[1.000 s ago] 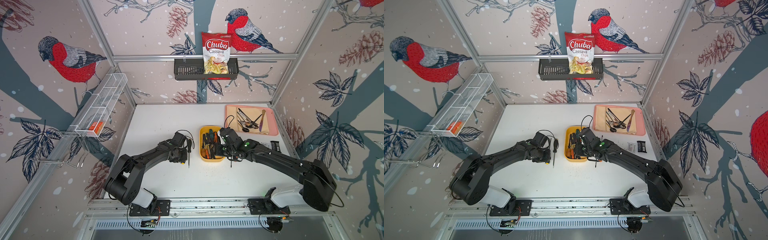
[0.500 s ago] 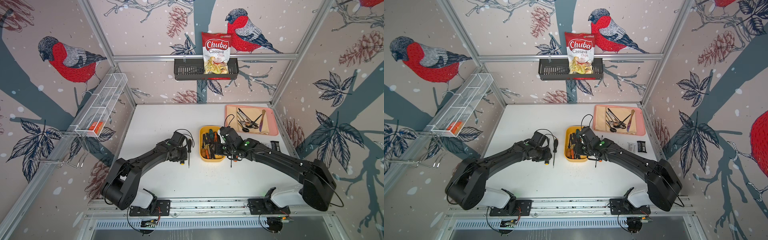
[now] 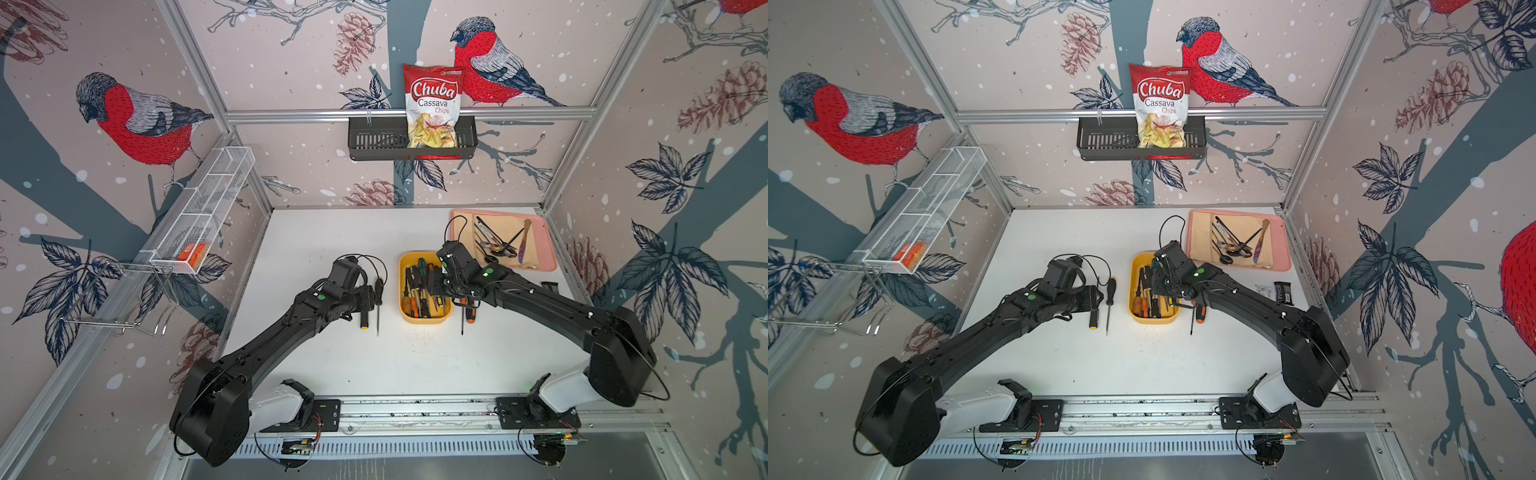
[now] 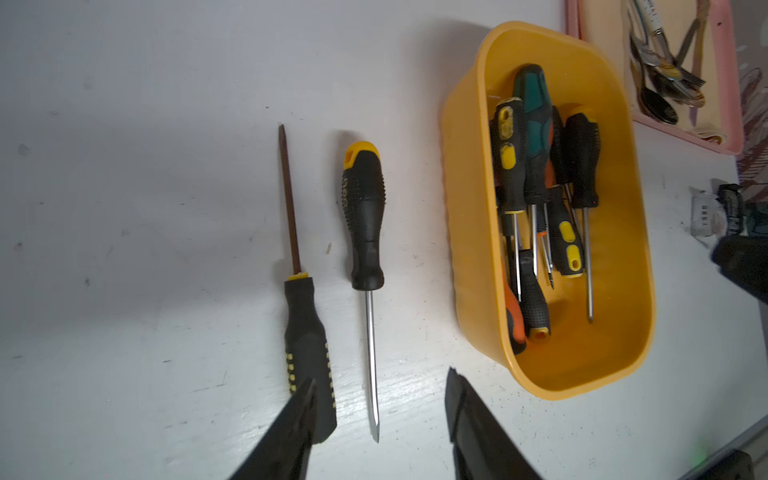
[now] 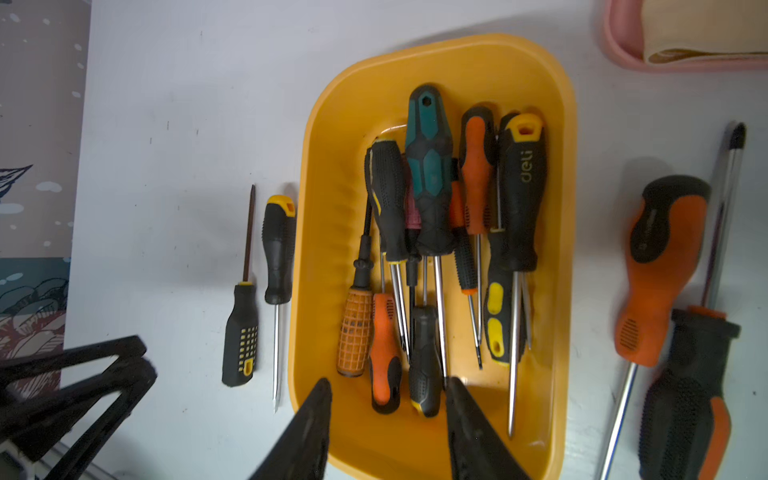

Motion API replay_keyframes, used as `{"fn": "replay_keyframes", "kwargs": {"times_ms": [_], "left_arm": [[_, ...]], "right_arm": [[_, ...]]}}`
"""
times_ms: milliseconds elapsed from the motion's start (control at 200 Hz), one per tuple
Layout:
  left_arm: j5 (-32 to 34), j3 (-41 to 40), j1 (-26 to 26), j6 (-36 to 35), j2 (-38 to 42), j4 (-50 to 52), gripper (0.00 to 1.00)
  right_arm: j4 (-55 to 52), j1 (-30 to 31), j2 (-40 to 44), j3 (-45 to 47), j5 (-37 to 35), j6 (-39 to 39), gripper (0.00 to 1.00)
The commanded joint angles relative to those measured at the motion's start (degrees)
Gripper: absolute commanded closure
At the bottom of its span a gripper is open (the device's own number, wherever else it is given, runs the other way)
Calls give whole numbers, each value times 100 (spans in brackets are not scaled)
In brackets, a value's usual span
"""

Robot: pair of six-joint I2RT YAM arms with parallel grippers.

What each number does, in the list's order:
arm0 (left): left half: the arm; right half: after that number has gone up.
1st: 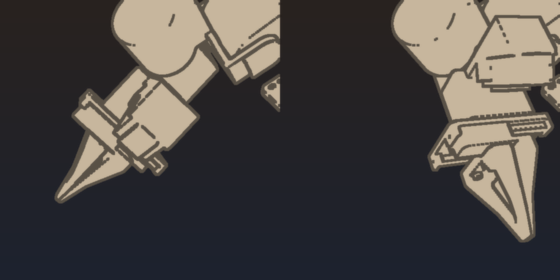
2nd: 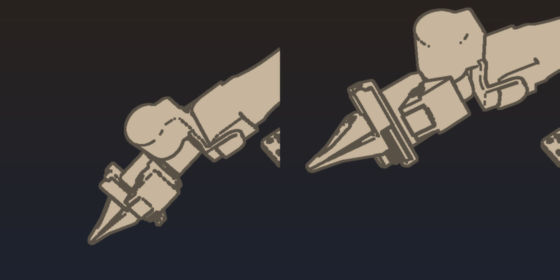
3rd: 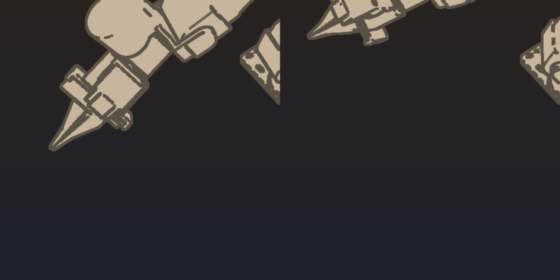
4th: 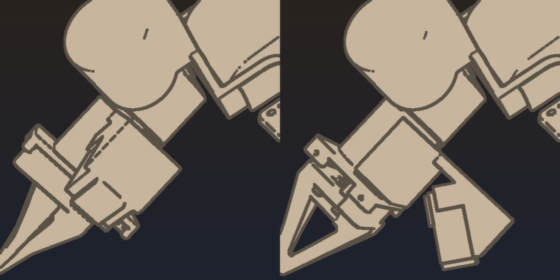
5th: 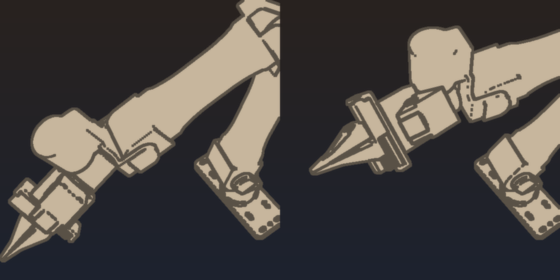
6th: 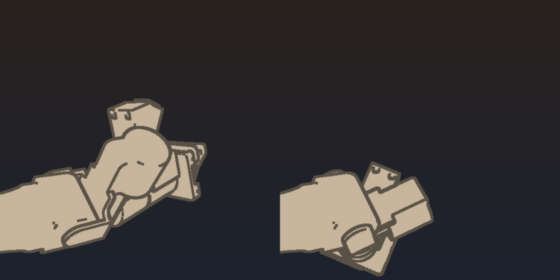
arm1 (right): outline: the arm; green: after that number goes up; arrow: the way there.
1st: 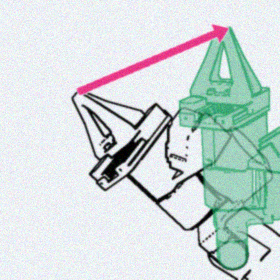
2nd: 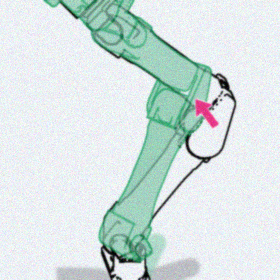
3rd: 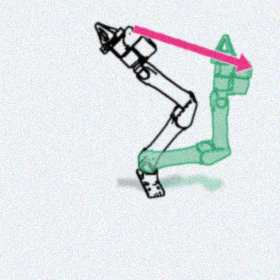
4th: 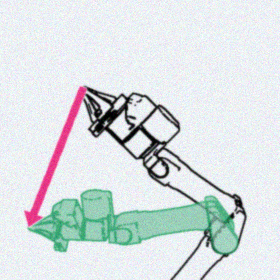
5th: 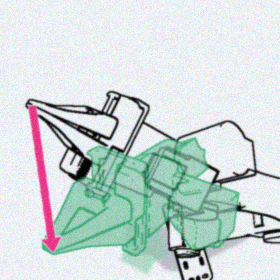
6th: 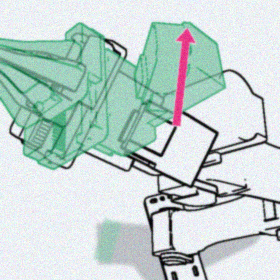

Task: Take out the screwdriver from the storage box
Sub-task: Place the screwdriver at the center of the board, then pick up the screwdriver from the storage box.

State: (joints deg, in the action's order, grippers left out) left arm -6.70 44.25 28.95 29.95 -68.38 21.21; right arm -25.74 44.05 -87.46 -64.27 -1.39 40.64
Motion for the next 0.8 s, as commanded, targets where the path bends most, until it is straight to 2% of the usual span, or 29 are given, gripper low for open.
{"fn": "replay_keyframes", "kwargs": {"times_ms": [0, 80, 195, 310, 796], "left_arm": [[-570, -60, -12, -108, 135, -525, 46], [-671, -109, -12, 69, 166, -645, 45], [-1337, -66, -13, 72, -18, -750, 45], [-1684, -204, -15, 201, -112, -947, 46], [-1703, -459, -12, 200, 72, -991, 47]], "right_arm": [[-197, -27, -323, -251, -32, -117, 55], [-319, -83, -643, -474, -103, -118, 56], [-301, -181, -995, -649, -37, -109, 57], [-321, -221, -1325, -840, -74, -139, 58], [-417, -371, -2262, -1491, 51, -379, 64]]}}
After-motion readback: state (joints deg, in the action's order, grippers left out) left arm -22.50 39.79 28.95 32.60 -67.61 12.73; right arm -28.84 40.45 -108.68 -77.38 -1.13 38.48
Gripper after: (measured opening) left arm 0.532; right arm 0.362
